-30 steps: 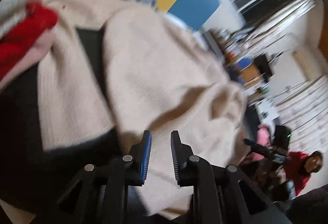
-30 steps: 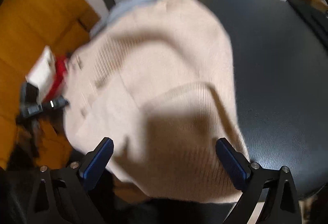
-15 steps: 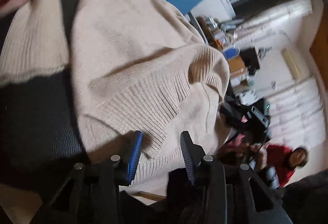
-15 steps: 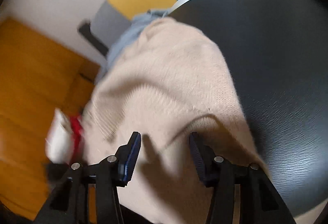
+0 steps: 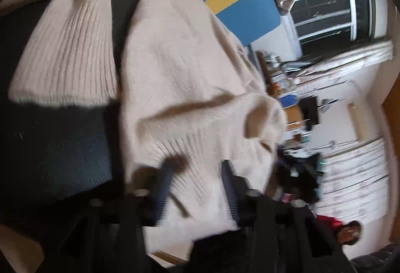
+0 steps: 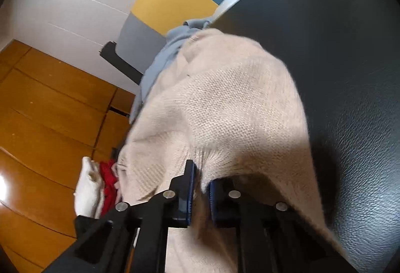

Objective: Fold clothes

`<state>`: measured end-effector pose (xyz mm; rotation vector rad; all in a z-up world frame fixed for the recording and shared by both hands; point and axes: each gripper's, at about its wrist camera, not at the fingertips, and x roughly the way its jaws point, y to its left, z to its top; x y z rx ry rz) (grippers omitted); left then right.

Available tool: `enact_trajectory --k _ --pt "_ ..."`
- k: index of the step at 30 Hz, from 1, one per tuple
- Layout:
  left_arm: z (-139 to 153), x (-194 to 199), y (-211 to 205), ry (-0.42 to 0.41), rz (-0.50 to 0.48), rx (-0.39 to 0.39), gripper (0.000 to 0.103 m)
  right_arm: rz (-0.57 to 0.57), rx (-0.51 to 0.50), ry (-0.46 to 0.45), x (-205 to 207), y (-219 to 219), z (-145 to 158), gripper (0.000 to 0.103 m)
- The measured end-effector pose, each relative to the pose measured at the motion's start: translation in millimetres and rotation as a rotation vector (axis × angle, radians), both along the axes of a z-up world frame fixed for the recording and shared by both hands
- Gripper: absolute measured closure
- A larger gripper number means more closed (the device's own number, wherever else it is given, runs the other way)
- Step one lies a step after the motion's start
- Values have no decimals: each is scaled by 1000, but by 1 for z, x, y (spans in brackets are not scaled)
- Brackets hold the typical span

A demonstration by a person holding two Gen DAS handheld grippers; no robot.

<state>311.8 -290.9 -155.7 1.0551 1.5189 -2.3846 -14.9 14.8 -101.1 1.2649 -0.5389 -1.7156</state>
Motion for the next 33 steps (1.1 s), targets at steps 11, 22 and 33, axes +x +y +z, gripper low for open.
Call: enact_trajectory --k 11,22,33 --pt "52 23 -1 238 -130 -37 103 -29 -162 -17 14 95 40 92" --pt "19 17 10 36 -81 -34 52 -6 -127 -96 30 108 11 35" --pt "12 9 3 41 -42 23 49 8 -37 -6 11 13 -8 65"
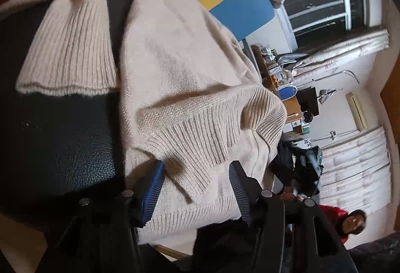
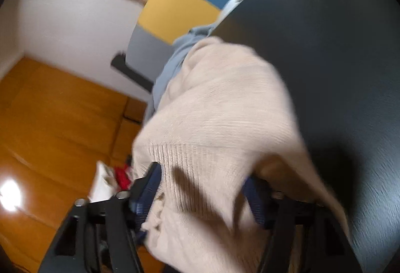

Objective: Fold clothes

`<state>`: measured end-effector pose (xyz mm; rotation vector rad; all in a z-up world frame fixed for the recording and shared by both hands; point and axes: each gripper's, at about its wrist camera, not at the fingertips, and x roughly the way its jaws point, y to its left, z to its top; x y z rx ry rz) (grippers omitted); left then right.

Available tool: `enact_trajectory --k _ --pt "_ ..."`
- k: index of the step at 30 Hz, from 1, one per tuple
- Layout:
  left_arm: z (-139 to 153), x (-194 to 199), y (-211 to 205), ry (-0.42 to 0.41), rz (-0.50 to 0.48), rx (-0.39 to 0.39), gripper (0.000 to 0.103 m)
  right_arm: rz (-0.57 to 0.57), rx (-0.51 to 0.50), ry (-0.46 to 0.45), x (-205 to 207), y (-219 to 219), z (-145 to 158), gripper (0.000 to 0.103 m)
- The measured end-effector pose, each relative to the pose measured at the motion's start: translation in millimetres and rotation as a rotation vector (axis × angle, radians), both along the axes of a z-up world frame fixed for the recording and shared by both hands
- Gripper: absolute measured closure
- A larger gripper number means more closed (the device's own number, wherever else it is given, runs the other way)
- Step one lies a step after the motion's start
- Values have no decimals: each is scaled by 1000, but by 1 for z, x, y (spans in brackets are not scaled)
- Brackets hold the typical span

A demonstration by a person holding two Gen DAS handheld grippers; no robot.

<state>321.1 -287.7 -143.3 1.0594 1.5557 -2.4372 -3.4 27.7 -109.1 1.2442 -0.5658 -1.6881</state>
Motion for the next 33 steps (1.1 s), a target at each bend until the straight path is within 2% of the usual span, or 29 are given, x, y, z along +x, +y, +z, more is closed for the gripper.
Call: enact_trajectory --k 1,5,7,8,9,10,11,13,16,18,19,21,23,25,28,29,30,32,33 --pt "-1 -1 -1 -2 1 12 49 12 -1 -23 -2 -6 -4 101" --pt "-7 -3 -8 8 21 82 49 6 26 -41 -6 -18 -8 99" --pt "-10 -4 -11 17 40 110 55 10 0 -48 -6 -16 -4 99" --pt "-11 -6 -11 12 48 110 64 11 -28 -61 -7 -13 -2 99" --pt "-12 -9 -11 8 56 111 84 13 -58 -74 -8 -10 0 99" --pt "-13 -10 -12 13 62 114 98 14 -97 -84 -9 -6 4 99" --pt "-11 -10 -14 35 67 125 103 15 -136 -94 -11 -2 7 99" --pt "-7 -10 -15 80 70 136 103 16 -245 -123 -11 12 16 99" --pt "17 -4 -10 154 18 66 103 8 -320 -123 -10 29 29 99" --pt "25 -1 -6 150 -35 38 103 -4 -351 -113 -7 42 39 99" --pt "25 0 -3 137 -66 31 100 -4 -349 -117 -4 52 40 94" --pt "23 1 5 86 -108 -7 74 0 -331 -129 1 62 37 94" --pt "14 1 13 23 -108 -40 72 -13 -278 -110 7 74 32 94" --pt "-2 -1 16 -8 -84 5 65 -31 -247 -128 11 79 20 94" --pt "-8 -1 17 9 -51 34 56 -44 -192 -141 14 75 5 94" --pt "-8 0 17 19 -45 39 50 -43 -196 -147 13 74 2 94" --pt "-9 0 16 29 -39 49 46 -46 -194 -145 12 74 0 91" --pt "-10 2 12 38 -27 82 43 -51 -218 -183 7 70 -8 73" --pt "-11 2 10 42 -19 96 41 -50 -214 -179 5 66 -10 55"
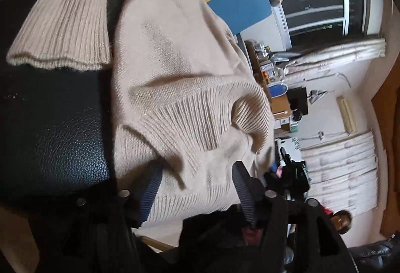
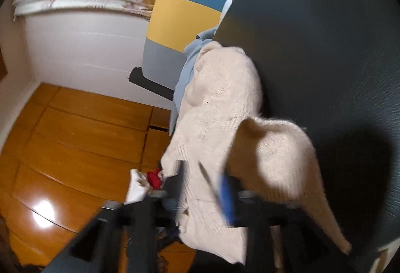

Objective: Fold clothes

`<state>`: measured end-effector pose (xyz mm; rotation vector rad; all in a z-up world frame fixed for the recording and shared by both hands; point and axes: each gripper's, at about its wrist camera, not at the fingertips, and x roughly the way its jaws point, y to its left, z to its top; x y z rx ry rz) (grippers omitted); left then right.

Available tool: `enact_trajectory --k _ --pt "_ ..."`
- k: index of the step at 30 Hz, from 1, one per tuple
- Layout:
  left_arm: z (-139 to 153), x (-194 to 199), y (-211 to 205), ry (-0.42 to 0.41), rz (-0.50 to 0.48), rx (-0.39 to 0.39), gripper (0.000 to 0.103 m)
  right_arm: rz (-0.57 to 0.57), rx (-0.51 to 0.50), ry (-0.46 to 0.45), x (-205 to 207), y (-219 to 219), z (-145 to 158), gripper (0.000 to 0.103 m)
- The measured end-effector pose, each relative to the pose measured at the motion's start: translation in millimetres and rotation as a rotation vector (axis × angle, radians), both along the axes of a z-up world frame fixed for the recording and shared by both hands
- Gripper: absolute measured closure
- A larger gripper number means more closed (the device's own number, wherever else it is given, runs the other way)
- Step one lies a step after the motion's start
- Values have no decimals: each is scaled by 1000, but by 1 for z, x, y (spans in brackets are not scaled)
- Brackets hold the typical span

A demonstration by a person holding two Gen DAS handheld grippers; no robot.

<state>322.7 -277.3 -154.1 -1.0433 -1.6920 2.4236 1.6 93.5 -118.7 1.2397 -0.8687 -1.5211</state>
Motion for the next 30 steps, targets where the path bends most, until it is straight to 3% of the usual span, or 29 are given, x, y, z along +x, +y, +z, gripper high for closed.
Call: enact_trajectory --k 1,4,5,6,7,9,12,15,17,21,26,29,30 --pt "0 0 -1 1 6 5 40 1 5 6 -2 -4 -1 49" --pt "3 -8 -3 -30 28 -12 44 35 34 32 -7 -24 -5 50" --pt "5 -11 -3 -48 36 -25 56 44 73 53 -6 -32 -3 53" --pt "6 -13 -4 -73 41 -41 84 55 117 75 -6 -39 -1 71" --pt "7 -15 -5 -95 41 -53 103 79 158 94 -5 -49 1 93" --pt "12 -13 -7 -78 45 -56 102 94 137 116 -1 -55 8 95" --pt "34 0 -4 33 15 -93 102 94 39 137 4 -40 33 95" --pt "55 21 -2 132 -25 -114 102 73 -66 157 9 -8 61 95" --pt "64 36 2 165 -66 -134 102 36 -81 160 14 26 75 95" --pt "61 54 5 141 -117 -135 102 -27 58 137 19 68 69 95" --pt "46 59 5 79 -157 -120 103 -113 327 48 22 106 25 95" --pt "36 57 1 55 -141 -89 103 -115 301 17 20 103 14 89" --pt "32 57 -3 55 -121 -65 103 -108 280 43 18 97 18 77"
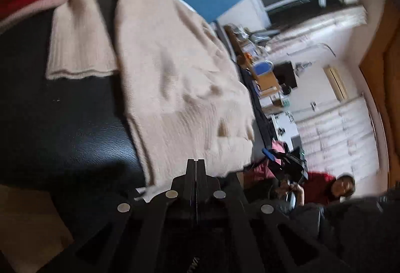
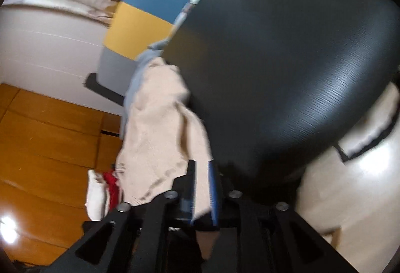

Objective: Fold clothes

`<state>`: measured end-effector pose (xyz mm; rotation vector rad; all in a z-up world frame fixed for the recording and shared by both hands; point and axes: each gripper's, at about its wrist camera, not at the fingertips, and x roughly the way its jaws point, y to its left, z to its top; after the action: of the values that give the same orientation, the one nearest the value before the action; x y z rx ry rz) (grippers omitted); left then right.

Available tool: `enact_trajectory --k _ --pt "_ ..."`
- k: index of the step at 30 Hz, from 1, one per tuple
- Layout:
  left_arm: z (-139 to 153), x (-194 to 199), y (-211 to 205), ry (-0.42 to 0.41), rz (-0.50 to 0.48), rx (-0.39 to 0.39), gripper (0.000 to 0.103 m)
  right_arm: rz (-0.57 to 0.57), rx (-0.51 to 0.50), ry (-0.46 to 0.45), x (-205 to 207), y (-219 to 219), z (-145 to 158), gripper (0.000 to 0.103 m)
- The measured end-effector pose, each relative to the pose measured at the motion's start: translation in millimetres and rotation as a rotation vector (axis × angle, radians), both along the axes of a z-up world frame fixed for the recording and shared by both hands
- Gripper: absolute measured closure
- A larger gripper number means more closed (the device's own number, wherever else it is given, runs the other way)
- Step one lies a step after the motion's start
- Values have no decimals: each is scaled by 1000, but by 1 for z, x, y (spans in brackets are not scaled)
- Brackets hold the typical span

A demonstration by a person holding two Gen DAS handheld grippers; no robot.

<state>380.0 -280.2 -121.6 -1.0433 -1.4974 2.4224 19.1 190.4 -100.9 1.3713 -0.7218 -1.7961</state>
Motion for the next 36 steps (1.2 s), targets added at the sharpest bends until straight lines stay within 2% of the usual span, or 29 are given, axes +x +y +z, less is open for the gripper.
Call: enact_trajectory --k 1,2,3,6,10,11,12,13,14,16,18,21,22,24,26,28,29,30,33,36 --pt "-3 -1 -3 -3 19 16 101 37 -35 30 -3 -12 7 55" --pt "-6 -5 -3 -9 36 17 94 58 -32 54 -6 -24 11 44" --pt "-8 -7 -4 -17 48 15 92 79 -28 78 -9 -37 14 32" --pt "-13 -13 -4 -53 53 -4 92 139 -16 129 -20 -75 19 32" --pt "-5 -18 -6 -41 51 -52 92 161 77 127 -39 -116 -3 33" --pt "-2 -18 -6 -33 50 -61 91 154 77 149 -42 -125 -6 35" --pt "2 -20 -7 -24 50 -75 89 161 53 130 -44 -130 -6 49" --pt "6 -22 -8 -20 47 -98 88 170 28 109 -45 -134 -6 89" --pt "8 -24 -8 -32 28 -121 87 178 3 88 -47 -139 -6 98" --pt "10 -33 -1 -77 -38 -177 87 220 -8 125 -36 -138 11 98" --pt "6 -39 3 -106 -71 -194 86 250 28 161 -22 -130 26 98" --pt "6 -50 -6 -88 -44 -160 86 259 259 120 -12 -103 9 98" --pt "10 -59 -10 -74 -31 -158 85 267 252 63 -11 -92 3 97" --pt "19 -80 -18 -52 -19 -200 83 257 211 60 -12 -82 11 91" --pt "28 -112 -26 -21 -23 -244 82 240 156 129 -23 -77 34 84" --pt "40 -148 -30 7 -35 -289 79 212 148 200 -41 -85 49 47" --pt "45 -169 -29 21 -47 -302 75 199 149 232 -54 -92 55 41" --pt "51 -189 -28 35 -59 -314 70 199 148 252 -63 -100 57 37" --pt "67 -253 -24 46 -108 -336 65 245 180 298 -99 -145 50 37" --pt "78 -306 -10 57 -188 -341 63 283 151 224 -130 -179 29 36"
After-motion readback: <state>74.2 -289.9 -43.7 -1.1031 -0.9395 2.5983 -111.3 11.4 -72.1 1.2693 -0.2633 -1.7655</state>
